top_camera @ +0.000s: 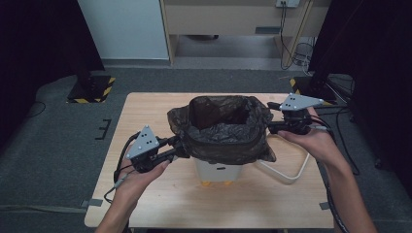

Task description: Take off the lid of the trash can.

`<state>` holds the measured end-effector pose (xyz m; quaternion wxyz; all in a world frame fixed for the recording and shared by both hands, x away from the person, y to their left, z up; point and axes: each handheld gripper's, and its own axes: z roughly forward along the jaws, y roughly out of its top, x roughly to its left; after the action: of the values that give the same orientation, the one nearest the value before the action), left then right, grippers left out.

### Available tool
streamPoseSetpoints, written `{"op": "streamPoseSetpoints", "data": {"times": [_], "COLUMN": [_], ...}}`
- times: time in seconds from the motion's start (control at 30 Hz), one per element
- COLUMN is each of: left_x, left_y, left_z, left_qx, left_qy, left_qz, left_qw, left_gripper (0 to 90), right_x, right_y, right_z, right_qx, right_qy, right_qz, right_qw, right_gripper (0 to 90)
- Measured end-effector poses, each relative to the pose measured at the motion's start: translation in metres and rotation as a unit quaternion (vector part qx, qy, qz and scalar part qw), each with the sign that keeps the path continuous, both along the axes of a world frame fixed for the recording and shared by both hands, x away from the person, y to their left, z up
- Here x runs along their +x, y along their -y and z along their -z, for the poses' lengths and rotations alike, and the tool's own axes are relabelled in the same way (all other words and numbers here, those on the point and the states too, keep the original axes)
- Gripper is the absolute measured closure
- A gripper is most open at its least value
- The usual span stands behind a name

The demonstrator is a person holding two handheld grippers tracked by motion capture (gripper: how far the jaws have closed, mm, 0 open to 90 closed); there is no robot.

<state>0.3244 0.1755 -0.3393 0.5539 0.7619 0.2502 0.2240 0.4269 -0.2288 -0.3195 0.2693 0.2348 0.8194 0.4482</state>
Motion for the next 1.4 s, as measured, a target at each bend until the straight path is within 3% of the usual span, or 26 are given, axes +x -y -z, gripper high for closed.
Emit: {"op": "streamPoseSetpoints", "data": {"times": [0.13, 0.3, 0.43, 0.8, 1.17, 1.4], "left_x": [0.002, 0.000, 0.001, 0.012, 0.026, 0.029], "left_y": [0.000, -0.002, -0.005, -0.016, -0.006, -0.002], "left_z": [-0.002, -0.007, -0.014, -0.034, -0.053, -0.061], "left_qx": [-0.002, -0.006, -0.010, -0.034, -0.017, -0.018], "left_qy": [0.002, 0.011, 0.018, 0.022, 0.031, 0.037], "left_qz": [0.002, 0.004, 0.003, -0.001, 0.006, 0.008], "left_qw": [1.0000, 0.9999, 0.9998, 0.9992, 0.9993, 0.9991], "left_gripper": [74.5, 79.3, 82.1, 85.2, 85.5, 85.7], "right_x": [0.000, 0.000, 0.002, -0.001, 0.002, 0.004], "right_y": [-0.003, -0.005, -0.001, -0.002, -0.022, -0.028], "right_z": [-0.005, -0.010, -0.020, -0.052, -0.072, -0.078], "right_qx": [0.005, 0.007, 0.034, 0.062, 0.052, 0.055], "right_qy": [0.000, -0.015, -0.030, -0.024, -0.020, -0.022], "right_qz": [-0.017, -0.028, -0.024, -0.031, -0.037, -0.040], "right_qw": [0.9998, 0.9995, 0.9987, 0.9973, 0.9977, 0.9975], "right_gripper": [60.0, 79.3, 89.2, 90.0, 90.0, 90.0]}}
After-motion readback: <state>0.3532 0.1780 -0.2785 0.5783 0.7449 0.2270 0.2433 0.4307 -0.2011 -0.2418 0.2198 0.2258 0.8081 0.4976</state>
